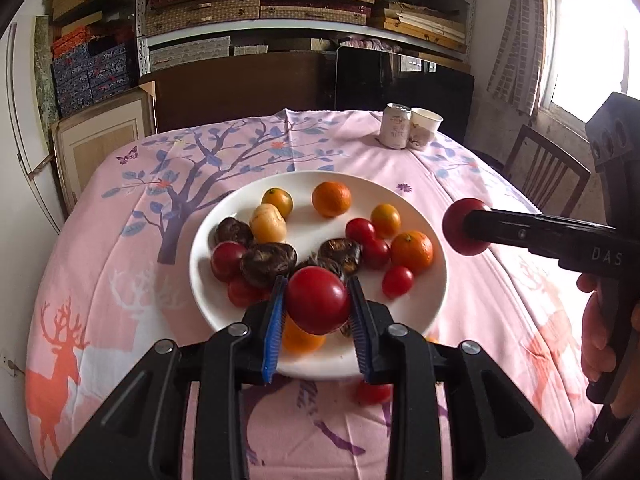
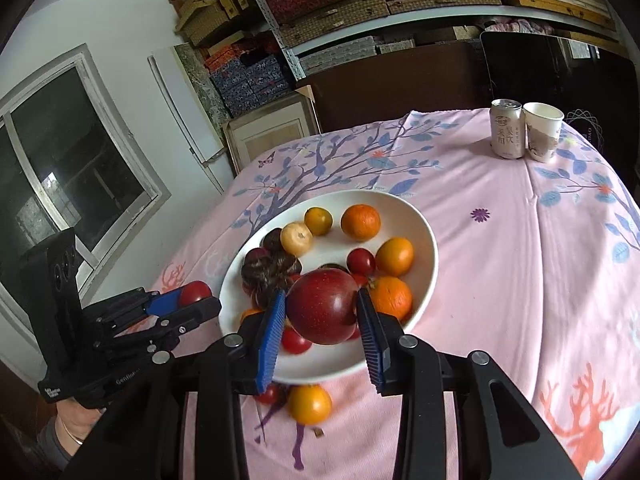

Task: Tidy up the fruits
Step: 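Carry both tomatoes onto the white plate and open both tools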

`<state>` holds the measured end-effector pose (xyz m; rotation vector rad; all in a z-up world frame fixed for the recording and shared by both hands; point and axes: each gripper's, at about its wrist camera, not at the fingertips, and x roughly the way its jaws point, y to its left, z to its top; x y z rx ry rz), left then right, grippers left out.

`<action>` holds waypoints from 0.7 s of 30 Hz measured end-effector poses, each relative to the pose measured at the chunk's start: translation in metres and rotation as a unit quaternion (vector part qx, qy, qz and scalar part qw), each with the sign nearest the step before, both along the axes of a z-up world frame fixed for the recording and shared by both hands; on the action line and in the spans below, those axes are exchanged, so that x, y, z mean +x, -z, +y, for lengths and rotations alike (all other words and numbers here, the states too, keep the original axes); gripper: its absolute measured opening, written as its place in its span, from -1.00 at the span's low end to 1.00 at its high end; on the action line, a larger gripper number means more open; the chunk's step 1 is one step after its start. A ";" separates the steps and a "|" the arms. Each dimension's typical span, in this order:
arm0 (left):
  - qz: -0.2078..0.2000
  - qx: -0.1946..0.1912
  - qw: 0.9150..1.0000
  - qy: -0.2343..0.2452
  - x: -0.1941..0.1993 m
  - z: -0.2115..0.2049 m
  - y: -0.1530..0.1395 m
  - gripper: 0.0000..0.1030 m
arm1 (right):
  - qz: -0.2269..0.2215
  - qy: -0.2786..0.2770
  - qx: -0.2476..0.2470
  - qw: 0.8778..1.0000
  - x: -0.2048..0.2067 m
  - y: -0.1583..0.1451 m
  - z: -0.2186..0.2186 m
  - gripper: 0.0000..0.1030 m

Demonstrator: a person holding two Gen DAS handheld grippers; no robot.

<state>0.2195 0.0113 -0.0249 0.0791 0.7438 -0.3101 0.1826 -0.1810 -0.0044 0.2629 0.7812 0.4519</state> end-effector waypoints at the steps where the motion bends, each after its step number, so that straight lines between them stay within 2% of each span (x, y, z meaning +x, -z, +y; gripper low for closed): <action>1: 0.002 0.002 1.000 0.000 0.011 -0.003 0.000 -0.43 | 0.003 0.003 0.000 1.000 0.010 0.001 0.004 -0.29; 4: 0.014 -0.001 1.000 -0.004 0.042 -0.008 0.006 -0.43 | 0.010 0.013 -0.010 1.000 0.038 0.008 0.016 -0.29; 5: 0.022 -0.010 1.000 -0.007 0.053 -0.008 0.009 -0.35 | 0.013 0.016 -0.008 1.000 0.045 0.012 0.019 -0.28; 6: 0.029 -0.017 0.999 -0.014 0.063 -0.006 0.011 -0.14 | 0.020 0.017 -0.003 1.000 0.054 0.016 0.020 -0.26; 7: 0.033 -0.026 0.999 -0.023 0.070 -0.004 0.012 -0.06 | 0.026 0.017 0.002 1.000 0.061 0.019 0.021 -0.26; 9: 0.028 -0.045 0.998 -0.037 0.075 0.004 0.009 0.04 | 0.025 0.025 0.010 0.999 0.066 0.020 0.017 -0.05; 10: 0.024 -0.050 0.998 -0.039 0.073 0.006 0.007 0.05 | 0.020 0.030 0.014 0.999 0.064 0.019 0.015 0.10; 11: 0.017 -0.051 0.998 -0.041 0.068 0.008 0.004 0.07 | 0.012 0.032 0.016 0.999 0.060 0.016 0.011 0.14; 16: -0.017 -0.017 0.999 -0.022 0.018 0.007 0.004 0.30 | -0.005 0.021 0.004 1.000 0.018 0.008 -0.001 0.14; 21: 0.005 0.042 0.999 0.024 -0.029 -0.012 0.035 0.30 | -0.018 0.013 -0.006 1.000 -0.033 0.022 -0.010 0.18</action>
